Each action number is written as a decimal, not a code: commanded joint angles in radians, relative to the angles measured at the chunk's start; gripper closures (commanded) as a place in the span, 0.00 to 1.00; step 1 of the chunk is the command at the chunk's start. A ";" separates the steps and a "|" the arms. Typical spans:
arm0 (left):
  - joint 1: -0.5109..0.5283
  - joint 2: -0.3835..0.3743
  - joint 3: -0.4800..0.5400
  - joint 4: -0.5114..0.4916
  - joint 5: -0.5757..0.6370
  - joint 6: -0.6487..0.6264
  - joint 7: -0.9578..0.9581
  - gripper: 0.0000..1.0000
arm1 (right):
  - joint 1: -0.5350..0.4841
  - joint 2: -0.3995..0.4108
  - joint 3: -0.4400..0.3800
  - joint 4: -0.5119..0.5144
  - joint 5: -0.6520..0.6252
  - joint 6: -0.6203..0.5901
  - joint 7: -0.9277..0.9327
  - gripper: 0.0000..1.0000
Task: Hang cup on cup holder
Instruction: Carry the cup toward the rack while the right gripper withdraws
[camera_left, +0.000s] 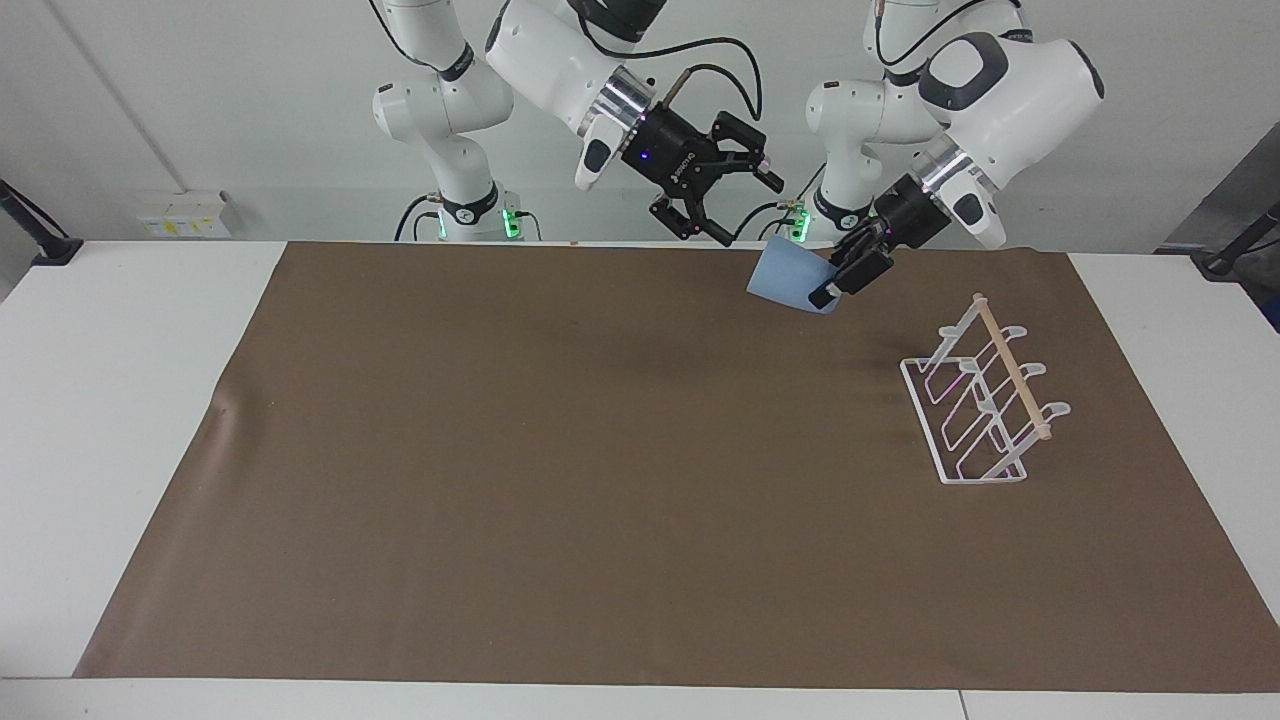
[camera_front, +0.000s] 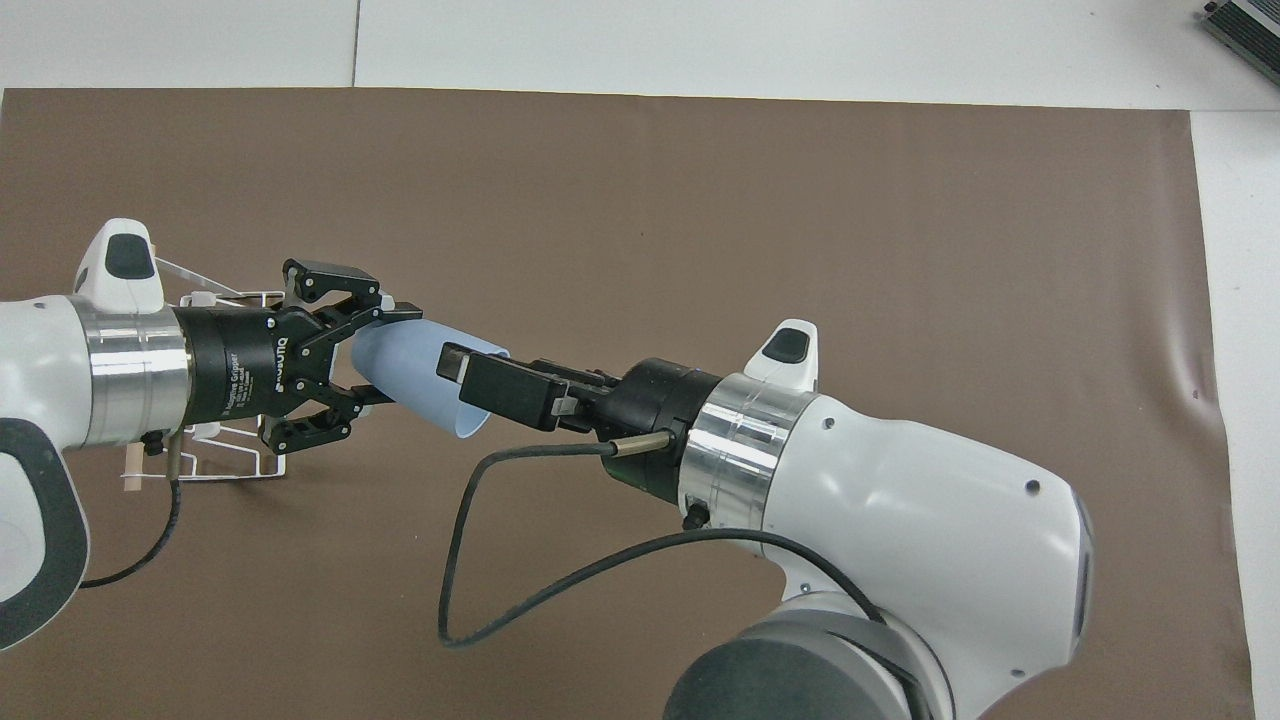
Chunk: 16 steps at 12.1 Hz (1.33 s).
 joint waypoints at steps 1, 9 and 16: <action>0.007 0.000 0.001 0.062 0.177 -0.041 -0.015 1.00 | -0.039 -0.008 0.001 -0.008 -0.170 -0.079 -0.071 0.00; 0.051 0.017 0.003 0.122 0.780 -0.089 -0.100 1.00 | -0.198 0.029 0.000 0.150 -0.687 -0.563 -0.193 0.00; 0.110 0.063 0.003 0.061 1.099 0.142 -0.112 1.00 | -0.306 0.023 -0.009 0.210 -0.881 -0.797 0.029 0.00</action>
